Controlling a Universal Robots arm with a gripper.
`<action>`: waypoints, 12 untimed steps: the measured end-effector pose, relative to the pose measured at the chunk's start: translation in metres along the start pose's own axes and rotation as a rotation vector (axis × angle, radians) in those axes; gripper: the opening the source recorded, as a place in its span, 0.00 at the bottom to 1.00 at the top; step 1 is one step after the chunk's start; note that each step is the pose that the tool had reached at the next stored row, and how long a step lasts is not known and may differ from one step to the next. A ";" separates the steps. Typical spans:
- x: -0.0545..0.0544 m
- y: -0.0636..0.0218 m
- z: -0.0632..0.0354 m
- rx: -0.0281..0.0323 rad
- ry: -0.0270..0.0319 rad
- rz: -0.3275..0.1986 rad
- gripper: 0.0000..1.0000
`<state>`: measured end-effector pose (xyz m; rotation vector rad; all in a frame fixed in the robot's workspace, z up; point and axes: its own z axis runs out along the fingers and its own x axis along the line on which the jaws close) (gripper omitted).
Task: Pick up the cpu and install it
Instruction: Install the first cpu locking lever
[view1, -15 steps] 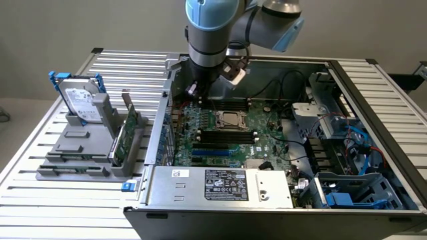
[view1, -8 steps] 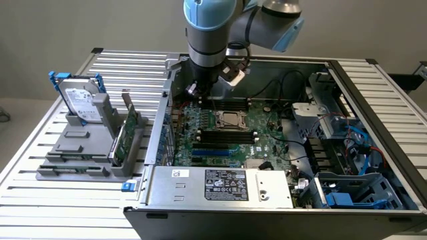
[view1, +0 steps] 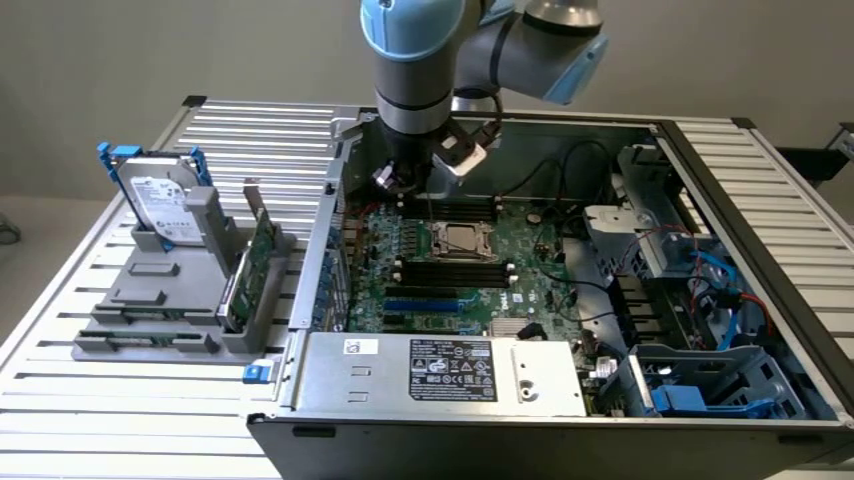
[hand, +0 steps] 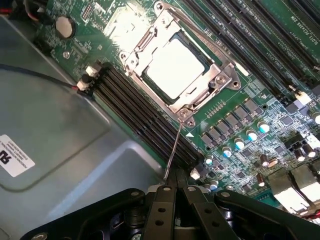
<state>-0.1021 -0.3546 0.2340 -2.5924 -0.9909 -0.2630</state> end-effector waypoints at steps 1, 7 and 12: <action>0.000 0.0000 0.0001 -0.0044 0.0039 0.014 0.11; 0.000 0.0002 0.0008 -0.0303 0.0271 0.091 0.11; 0.000 0.0006 0.0015 -0.0469 0.0423 0.134 0.11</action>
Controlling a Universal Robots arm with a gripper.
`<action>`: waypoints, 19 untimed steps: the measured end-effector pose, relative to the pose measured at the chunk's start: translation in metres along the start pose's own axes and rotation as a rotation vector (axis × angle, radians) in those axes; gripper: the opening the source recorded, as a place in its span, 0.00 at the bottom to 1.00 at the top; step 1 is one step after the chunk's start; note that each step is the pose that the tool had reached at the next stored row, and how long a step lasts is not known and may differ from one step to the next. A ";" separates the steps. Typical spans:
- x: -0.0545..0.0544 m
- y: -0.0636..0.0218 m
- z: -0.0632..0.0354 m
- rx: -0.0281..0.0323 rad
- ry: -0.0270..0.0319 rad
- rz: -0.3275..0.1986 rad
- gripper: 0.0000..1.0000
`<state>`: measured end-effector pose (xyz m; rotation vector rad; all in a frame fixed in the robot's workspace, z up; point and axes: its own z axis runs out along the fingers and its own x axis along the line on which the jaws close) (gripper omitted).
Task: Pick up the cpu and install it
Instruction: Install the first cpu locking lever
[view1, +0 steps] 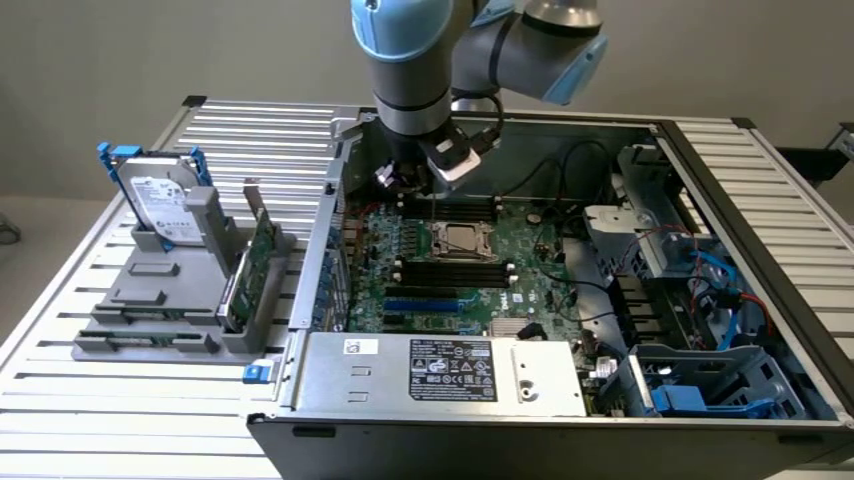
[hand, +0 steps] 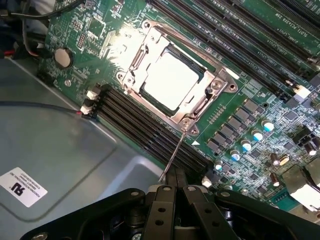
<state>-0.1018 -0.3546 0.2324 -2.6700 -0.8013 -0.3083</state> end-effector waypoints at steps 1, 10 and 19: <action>0.000 0.0001 0.0001 -0.0029 0.0027 0.007 0.11; 0.002 0.0023 0.0014 -0.0246 0.0227 0.066 0.11; 0.001 0.0036 0.0043 -0.0660 0.0426 0.146 0.11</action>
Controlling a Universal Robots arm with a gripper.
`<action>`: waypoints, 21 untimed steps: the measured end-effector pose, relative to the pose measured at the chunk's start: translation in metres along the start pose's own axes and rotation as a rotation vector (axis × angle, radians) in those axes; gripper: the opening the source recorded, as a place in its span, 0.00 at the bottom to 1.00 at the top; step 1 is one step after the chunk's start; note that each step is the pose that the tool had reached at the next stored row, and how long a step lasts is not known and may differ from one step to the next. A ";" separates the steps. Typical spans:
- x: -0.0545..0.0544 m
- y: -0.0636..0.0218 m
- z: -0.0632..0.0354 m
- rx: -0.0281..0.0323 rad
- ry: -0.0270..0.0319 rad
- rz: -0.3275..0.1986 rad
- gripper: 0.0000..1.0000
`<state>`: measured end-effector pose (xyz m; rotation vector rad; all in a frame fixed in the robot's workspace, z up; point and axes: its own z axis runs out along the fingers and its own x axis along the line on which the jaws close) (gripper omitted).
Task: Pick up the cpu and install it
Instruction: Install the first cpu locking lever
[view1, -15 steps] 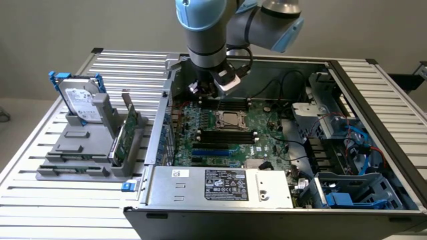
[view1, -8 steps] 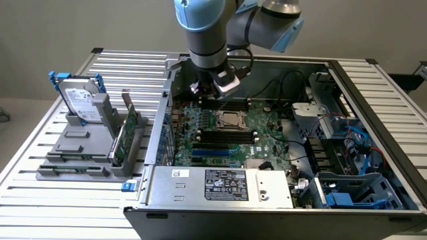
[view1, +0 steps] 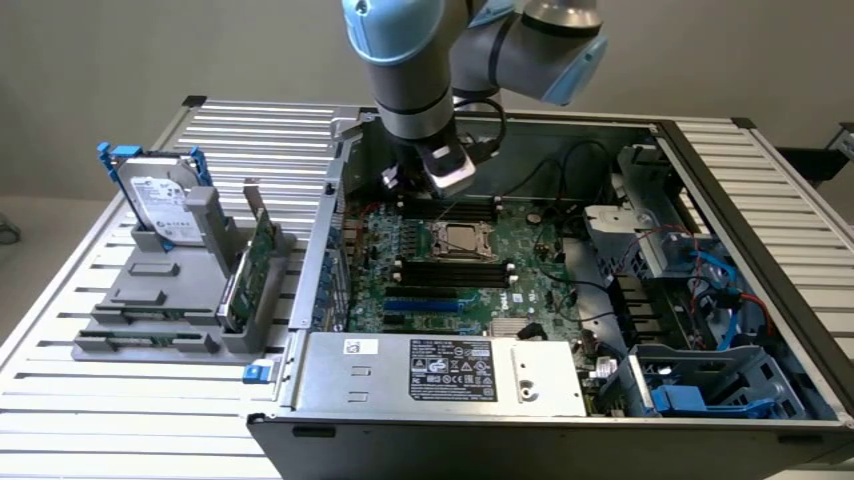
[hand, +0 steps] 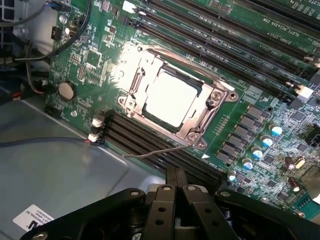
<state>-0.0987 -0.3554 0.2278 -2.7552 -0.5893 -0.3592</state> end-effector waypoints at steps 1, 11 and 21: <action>0.000 0.0000 0.0001 -0.0068 -0.0002 0.007 0.11; 0.000 0.0021 0.0060 -0.0660 -0.0081 0.048 0.11; -0.002 0.0035 0.0126 -0.0653 -0.0097 0.049 0.11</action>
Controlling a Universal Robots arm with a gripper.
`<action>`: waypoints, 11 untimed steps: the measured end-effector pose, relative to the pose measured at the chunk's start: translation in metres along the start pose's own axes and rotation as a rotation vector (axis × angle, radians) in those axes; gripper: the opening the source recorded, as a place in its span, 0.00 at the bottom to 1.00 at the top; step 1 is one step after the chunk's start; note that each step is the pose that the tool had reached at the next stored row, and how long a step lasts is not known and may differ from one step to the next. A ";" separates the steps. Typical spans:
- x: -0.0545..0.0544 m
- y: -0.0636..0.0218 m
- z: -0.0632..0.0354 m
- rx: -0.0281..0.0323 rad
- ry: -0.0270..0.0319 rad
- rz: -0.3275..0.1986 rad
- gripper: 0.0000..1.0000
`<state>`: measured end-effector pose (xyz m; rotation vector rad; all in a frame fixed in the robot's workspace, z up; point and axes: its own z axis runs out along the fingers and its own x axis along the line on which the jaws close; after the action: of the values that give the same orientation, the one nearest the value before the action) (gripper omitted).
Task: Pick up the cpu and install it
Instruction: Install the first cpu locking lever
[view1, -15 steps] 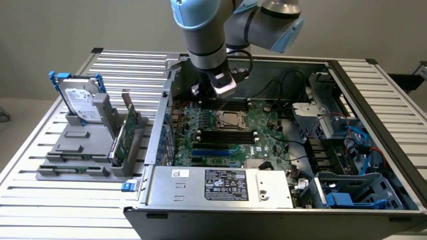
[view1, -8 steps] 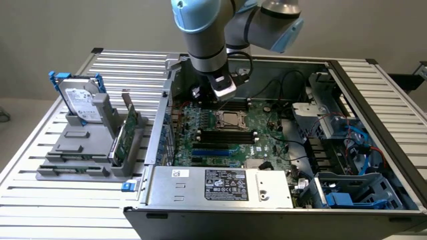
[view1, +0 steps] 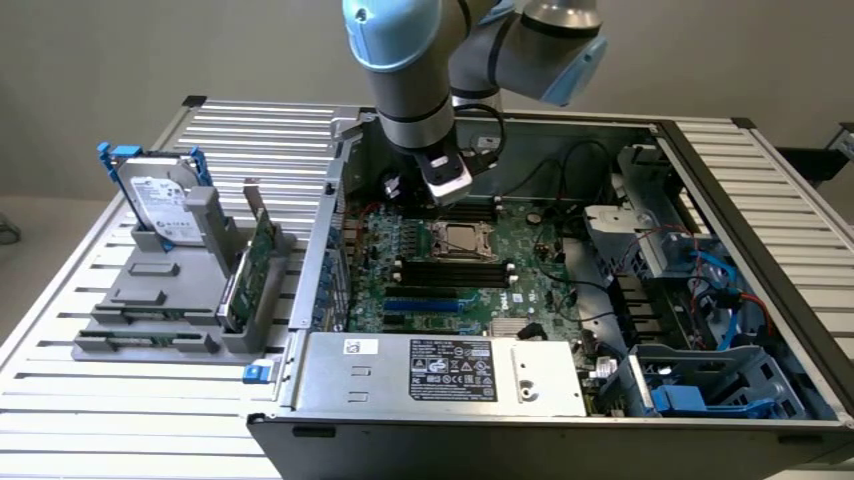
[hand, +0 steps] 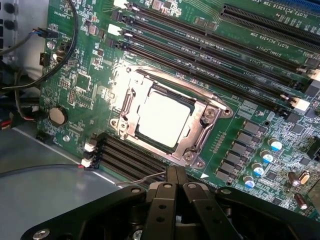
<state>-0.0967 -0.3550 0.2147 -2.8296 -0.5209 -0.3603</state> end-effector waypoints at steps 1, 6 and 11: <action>0.000 -0.0001 0.0001 0.0006 -0.0004 -0.001 0.11; 0.001 -0.0010 0.0005 0.0075 -0.0006 -0.006 0.11; 0.001 -0.0009 0.0017 0.0159 -0.0020 -0.018 0.11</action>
<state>-0.0957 -0.3533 0.2136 -2.8120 -0.5476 -0.3552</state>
